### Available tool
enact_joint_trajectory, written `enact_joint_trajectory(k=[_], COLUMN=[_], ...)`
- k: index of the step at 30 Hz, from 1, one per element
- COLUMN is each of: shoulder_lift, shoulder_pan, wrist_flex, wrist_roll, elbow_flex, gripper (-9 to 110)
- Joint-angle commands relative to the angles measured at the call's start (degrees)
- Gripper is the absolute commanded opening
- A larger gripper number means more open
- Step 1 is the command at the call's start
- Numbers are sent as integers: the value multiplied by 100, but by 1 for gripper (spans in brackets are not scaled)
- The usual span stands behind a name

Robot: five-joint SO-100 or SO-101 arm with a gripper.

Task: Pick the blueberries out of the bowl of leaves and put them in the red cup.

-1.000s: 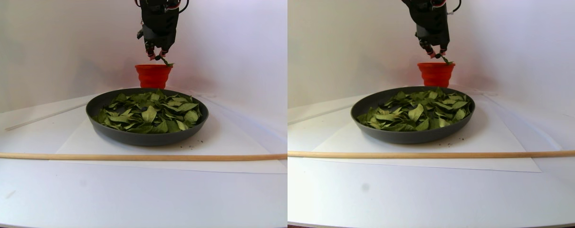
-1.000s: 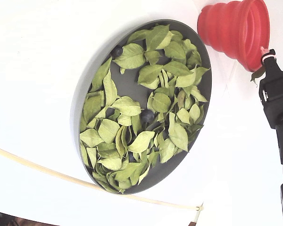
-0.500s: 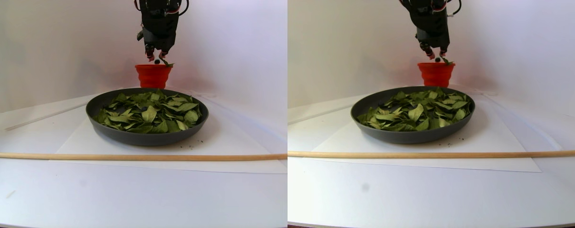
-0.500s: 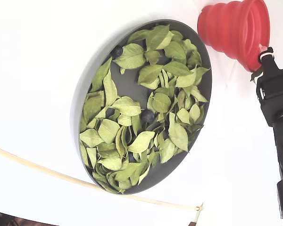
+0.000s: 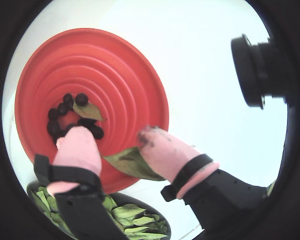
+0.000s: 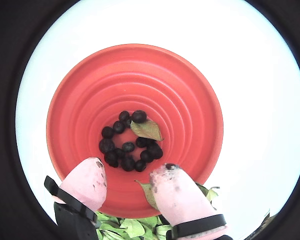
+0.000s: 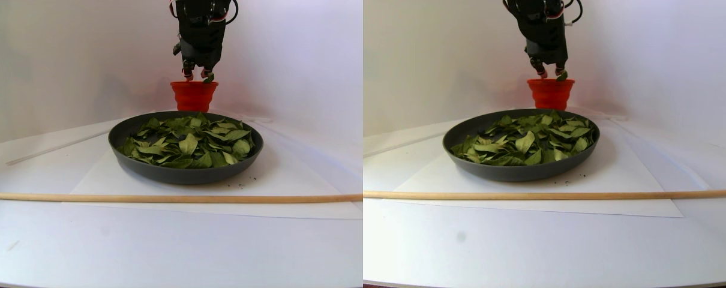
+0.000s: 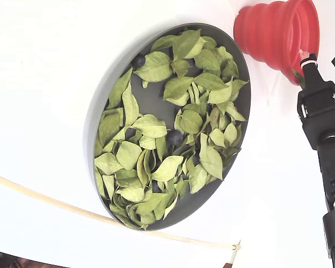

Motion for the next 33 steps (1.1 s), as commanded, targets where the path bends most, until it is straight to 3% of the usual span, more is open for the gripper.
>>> enact_joint_trajectory(k=[1, 33], shoulder_lift=[510, 1890], shoulder_pan=[26, -97], wrist_flex=[-185, -141], wrist_roll=[-44, 97], elbow_flex=[-79, 1125], gripper=[16, 17])
